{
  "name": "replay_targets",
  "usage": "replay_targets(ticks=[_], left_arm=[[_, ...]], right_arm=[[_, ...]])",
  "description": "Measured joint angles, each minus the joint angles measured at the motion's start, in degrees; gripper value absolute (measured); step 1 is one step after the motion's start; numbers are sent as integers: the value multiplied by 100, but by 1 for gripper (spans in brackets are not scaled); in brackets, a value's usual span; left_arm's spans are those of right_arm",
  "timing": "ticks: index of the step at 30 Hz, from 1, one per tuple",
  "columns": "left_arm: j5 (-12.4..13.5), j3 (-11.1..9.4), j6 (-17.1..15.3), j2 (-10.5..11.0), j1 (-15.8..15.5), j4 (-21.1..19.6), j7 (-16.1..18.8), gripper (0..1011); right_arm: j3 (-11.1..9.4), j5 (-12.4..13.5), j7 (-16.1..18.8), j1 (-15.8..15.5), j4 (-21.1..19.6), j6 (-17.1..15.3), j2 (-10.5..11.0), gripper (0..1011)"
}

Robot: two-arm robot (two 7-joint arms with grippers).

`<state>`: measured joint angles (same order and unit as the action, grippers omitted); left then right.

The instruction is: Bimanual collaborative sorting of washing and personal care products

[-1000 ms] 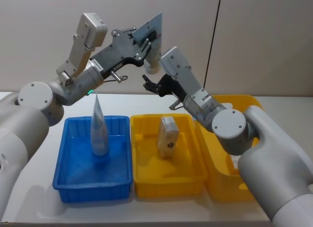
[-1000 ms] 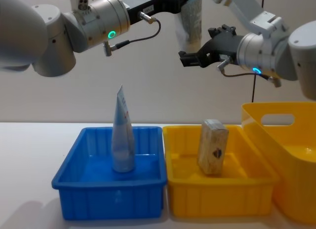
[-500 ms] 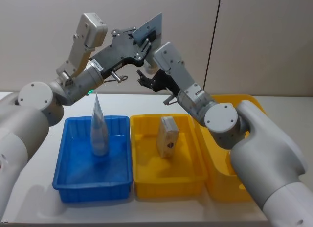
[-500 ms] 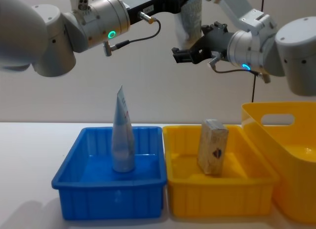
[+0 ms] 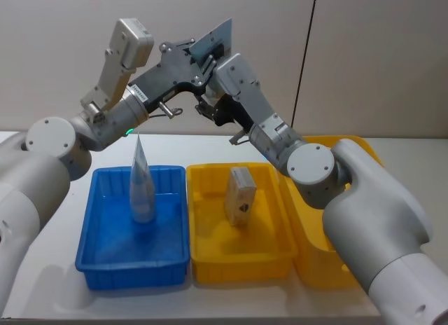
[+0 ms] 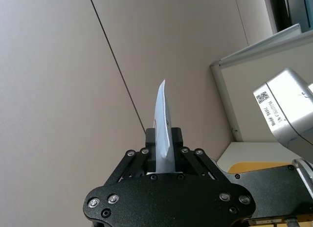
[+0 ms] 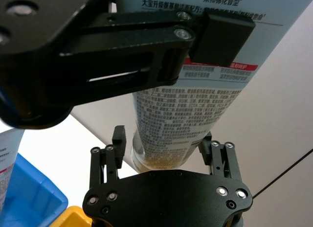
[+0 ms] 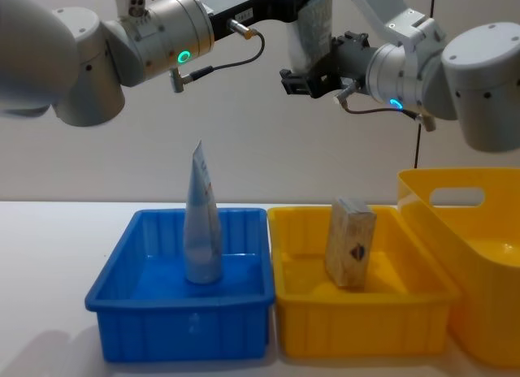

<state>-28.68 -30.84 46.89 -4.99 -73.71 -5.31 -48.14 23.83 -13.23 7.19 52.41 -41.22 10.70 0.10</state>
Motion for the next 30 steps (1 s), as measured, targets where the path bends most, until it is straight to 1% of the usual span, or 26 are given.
replay_targets(ticks=[2,3,4,5,7,9,11,13,30], left_arm=[[0,0,0,0,0,0,0,163],[0,0,0,0,0,0,0,163],[0,0,0,0,0,0,0,163],[0,0,0,0,0,0,0,163],[0,0,0,0,0,0,0,163],[0,0,0,0,0,0,1,163],[0,0,0,0,0,0,1,163],[0,0,0,0,0,0,1,163],[0,0,0,0,0,0,0,163]], right_arm=[[-6,-1,-7,7,14,4,-8,859],[-10,-2,-13,14,26,9,-15,817],[-11,-2,-15,18,31,11,-17,805],[-13,-2,-17,22,35,13,-20,759],[-15,-3,-19,26,44,15,-27,728],[-18,-4,-22,35,56,19,-34,658],[-20,-5,-25,39,64,23,-40,629],[-23,-7,-28,43,72,25,-46,616],[-33,-13,-37,60,100,36,-61,615]])
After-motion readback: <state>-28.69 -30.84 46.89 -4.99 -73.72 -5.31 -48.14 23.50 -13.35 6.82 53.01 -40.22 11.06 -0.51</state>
